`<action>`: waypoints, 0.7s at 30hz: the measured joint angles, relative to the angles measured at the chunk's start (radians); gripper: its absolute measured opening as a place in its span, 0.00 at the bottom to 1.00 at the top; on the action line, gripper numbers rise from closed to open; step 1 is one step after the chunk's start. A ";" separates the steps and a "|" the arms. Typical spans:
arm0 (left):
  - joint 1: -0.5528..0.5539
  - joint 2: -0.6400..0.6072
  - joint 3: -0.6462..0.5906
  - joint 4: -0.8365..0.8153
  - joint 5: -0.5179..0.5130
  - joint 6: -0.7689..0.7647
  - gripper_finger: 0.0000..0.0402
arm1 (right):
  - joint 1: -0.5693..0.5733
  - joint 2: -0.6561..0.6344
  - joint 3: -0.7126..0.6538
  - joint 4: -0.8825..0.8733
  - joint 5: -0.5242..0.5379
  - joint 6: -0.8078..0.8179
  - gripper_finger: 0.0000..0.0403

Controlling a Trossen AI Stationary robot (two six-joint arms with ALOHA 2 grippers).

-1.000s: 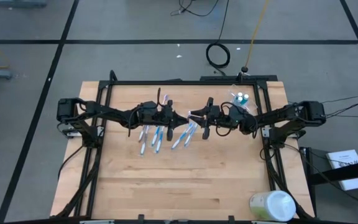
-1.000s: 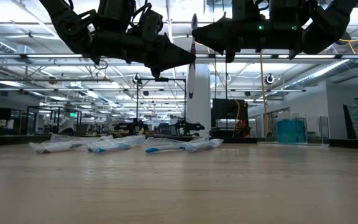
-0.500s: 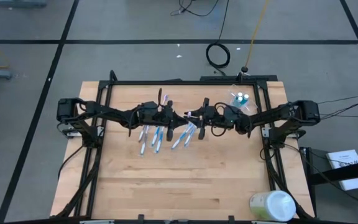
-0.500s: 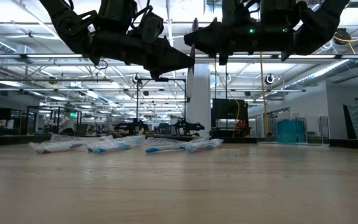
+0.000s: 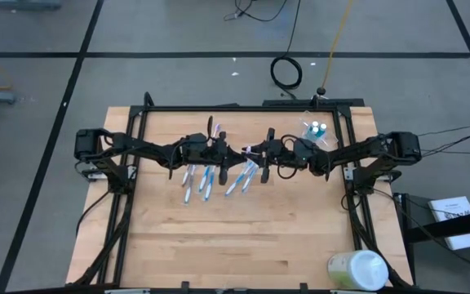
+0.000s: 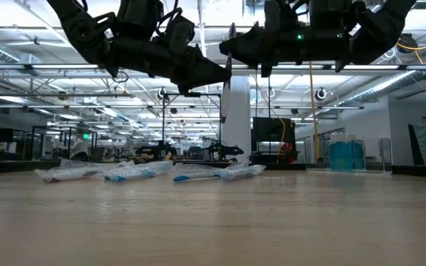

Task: Pick & Place toothbrushing station
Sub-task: Put the violet toothbrush into the left of the transparent organizer

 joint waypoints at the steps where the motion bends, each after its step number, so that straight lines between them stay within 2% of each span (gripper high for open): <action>1: 0.000 0.000 0.000 0.000 0.000 0.000 0.05 | 0.000 0.000 0.000 -0.001 0.000 0.000 0.12; 5: 0.000 0.000 0.000 -0.002 0.000 0.003 0.03 | 0.000 0.000 0.000 -0.007 0.000 0.000 0.12; 12: 0.000 0.000 0.000 -0.014 0.000 0.008 0.08 | 0.000 0.000 0.000 -0.016 0.000 0.000 0.12; 18: 0.002 0.000 0.000 -0.016 0.000 0.023 0.03 | 0.000 -0.049 0.001 -0.093 0.000 0.000 0.12; 21: 0.002 0.000 0.000 -0.014 0.000 0.022 0.03 | 0.000 -0.081 0.001 -0.130 0.000 0.003 0.12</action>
